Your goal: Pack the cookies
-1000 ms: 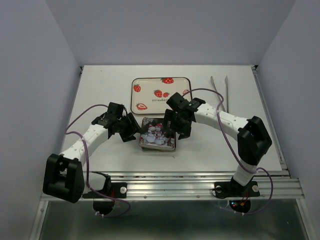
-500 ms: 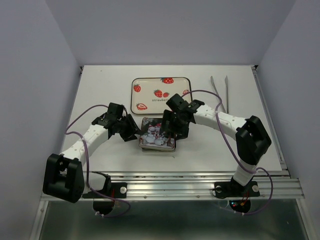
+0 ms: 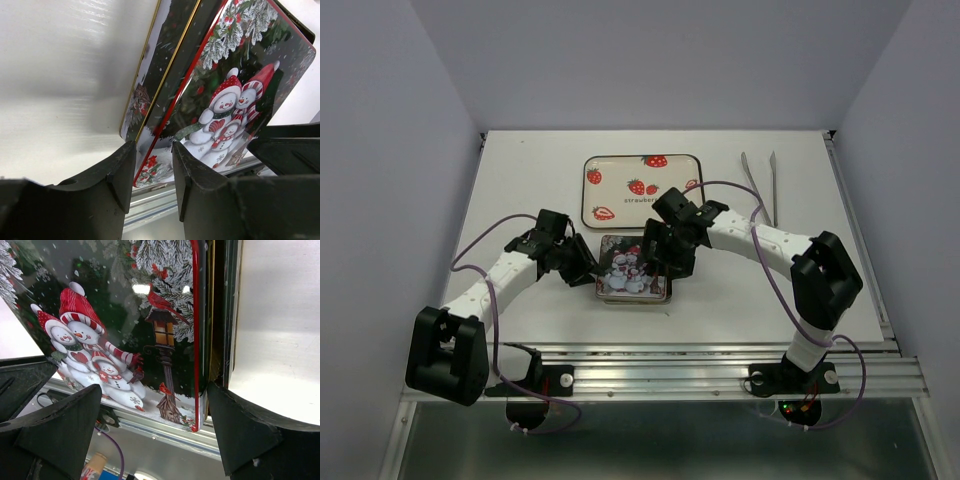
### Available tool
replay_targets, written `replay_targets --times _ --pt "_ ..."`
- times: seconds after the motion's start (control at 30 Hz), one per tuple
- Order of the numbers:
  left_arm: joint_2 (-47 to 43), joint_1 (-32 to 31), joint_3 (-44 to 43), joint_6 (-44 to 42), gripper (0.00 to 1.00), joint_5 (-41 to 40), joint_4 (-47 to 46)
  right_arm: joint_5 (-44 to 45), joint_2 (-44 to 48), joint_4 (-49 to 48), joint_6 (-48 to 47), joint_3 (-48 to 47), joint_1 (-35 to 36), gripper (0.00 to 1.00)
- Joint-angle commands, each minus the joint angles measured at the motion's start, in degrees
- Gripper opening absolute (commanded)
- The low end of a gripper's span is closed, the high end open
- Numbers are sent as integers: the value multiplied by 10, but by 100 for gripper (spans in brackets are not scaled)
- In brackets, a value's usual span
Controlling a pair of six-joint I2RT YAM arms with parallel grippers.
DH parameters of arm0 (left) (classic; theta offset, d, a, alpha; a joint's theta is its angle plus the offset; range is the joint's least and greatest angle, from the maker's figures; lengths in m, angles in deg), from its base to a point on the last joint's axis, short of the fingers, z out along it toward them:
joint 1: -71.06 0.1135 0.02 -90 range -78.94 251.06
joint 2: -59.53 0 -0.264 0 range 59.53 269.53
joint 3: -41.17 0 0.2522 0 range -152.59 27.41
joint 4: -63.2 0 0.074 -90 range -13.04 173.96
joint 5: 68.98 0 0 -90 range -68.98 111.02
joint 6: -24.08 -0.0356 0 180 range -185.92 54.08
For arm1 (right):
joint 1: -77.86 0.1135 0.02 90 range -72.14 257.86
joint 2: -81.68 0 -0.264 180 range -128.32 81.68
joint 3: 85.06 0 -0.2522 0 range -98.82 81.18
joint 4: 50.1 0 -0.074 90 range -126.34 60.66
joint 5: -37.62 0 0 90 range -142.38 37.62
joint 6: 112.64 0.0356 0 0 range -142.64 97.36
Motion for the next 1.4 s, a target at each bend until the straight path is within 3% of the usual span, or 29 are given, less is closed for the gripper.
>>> replay_targets --times 0.0,0.57,0.93,1.1,1.13,1.17,1.23,1.27,1.33,1.37 --pt "-3 -4 2 -11 45 9 -3 4 6 -23 5 -7 -2 92" --pt "19 -26 -24 -6 41 22 -11 57 24 15 -1 -29 -7 92" --pt "40 -28 -74 -22 40 -11 17 94 29 59 -4 -36 -7 92" --pt "36 -28 -95 -26 56 -48 63 117 21 75 -26 -63 -7 93" --pt "34 -28 -100 -26 62 -51 67 122 19 79 -31 -72 -7 93" --pt "32 -27 -114 -24 82 -56 77 134 17 91 -46 -84 -7 93" --pt "30 -28 -134 -27 89 -66 88 153 11 108 -57 -128 -7 93" --pt "32 -28 -159 -28 99 -71 101 170 3 122 -75 -144 -7 92" --pt "40 -28 -185 -29 99 -82 105 192 -5 133 -88 -173 -7 87" --pt "44 -28 -215 -29 99 -86 108 197 -10 136 -96 -201 -7 77"
